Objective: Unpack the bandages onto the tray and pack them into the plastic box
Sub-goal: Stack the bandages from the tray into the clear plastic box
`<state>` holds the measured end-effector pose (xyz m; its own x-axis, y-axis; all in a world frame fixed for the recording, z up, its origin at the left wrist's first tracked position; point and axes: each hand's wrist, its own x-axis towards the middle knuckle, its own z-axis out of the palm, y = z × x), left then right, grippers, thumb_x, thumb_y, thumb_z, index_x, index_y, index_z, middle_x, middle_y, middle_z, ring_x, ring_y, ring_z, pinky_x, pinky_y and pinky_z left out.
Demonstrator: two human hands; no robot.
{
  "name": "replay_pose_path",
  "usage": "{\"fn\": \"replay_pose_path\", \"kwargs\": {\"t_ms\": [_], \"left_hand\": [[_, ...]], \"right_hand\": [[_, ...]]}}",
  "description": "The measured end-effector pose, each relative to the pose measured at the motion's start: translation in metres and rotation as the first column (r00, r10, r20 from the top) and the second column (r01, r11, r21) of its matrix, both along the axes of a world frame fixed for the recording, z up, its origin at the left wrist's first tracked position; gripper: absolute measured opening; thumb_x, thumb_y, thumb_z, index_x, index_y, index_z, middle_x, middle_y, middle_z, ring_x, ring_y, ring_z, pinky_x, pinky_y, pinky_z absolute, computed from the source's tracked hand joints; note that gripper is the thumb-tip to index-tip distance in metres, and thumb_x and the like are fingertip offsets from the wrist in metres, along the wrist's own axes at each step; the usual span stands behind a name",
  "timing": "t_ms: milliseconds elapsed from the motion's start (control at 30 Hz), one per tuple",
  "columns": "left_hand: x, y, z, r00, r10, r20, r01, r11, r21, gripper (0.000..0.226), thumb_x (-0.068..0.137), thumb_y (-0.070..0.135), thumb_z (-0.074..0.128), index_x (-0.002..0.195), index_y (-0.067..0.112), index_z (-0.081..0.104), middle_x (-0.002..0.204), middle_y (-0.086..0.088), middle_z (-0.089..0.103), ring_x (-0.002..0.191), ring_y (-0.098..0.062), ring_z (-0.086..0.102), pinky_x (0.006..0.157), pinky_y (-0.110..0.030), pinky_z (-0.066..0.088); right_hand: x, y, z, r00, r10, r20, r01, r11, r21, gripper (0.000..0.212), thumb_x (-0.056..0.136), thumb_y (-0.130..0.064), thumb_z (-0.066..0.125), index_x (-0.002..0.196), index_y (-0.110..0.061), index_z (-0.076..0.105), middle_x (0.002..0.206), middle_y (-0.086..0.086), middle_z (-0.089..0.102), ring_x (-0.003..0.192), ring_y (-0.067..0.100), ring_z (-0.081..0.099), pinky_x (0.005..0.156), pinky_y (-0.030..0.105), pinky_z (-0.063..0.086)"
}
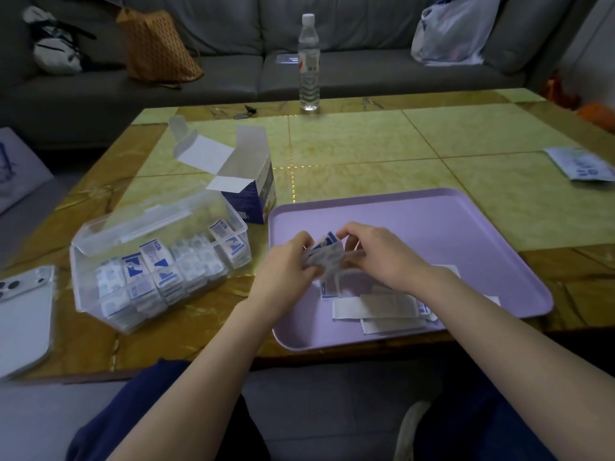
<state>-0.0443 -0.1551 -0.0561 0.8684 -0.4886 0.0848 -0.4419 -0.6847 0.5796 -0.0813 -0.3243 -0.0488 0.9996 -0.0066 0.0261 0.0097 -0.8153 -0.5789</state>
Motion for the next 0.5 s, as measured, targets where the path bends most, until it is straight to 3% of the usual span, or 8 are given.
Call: {"fn": "replay_pose_path", "kwargs": {"t_ms": [167, 367, 500], "left_hand": [[0.0049, 0.0047, 0.0014, 0.996, 0.066, 0.058, -0.065, 0.998, -0.021, 0.015, 0.089, 0.016, 0.058, 0.086, 0.015, 0.044, 0.083, -0.008, 0.063, 0.076, -0.029, 0.059, 0.065, -0.045, 0.05], [0.0078, 0.0049, 0.0054, 0.98, 0.178, 0.092, -0.169, 0.981, -0.09, 0.013, 0.095, 0.022, 0.051, 0.092, 0.014, 0.041, 0.084, -0.004, 0.061, 0.072, -0.022, 0.058, 0.064, -0.043, 0.051], [0.0084, 0.004, 0.0081, 0.962, 0.239, 0.129, -0.223, 0.966, -0.128, 0.013, 0.096, 0.02, 0.048, 0.092, 0.016, 0.036, 0.081, -0.002, 0.056, 0.067, -0.02, 0.053, 0.056, -0.034, 0.04]], "right_hand": [[0.0018, -0.0032, 0.0002, 0.997, -0.037, 0.062, 0.038, 0.999, -0.007, 0.006, 0.085, -0.017, 0.065, 0.09, -0.017, 0.068, 0.082, -0.008, 0.059, 0.081, 0.014, 0.057, 0.077, 0.03, 0.046], [0.0032, -0.0056, -0.0009, 0.994, -0.095, 0.062, 0.103, 0.984, -0.143, 0.013, 0.09, -0.015, 0.055, 0.096, -0.019, 0.066, 0.098, 0.002, 0.061, 0.092, 0.023, 0.058, 0.079, 0.035, 0.047], [-0.0014, -0.0061, 0.0005, 0.996, -0.085, 0.034, 0.09, 0.978, -0.188, 0.014, 0.092, -0.015, 0.052, 0.099, -0.02, 0.063, 0.102, 0.002, 0.062, 0.096, 0.024, 0.057, 0.077, 0.033, 0.044]]}}
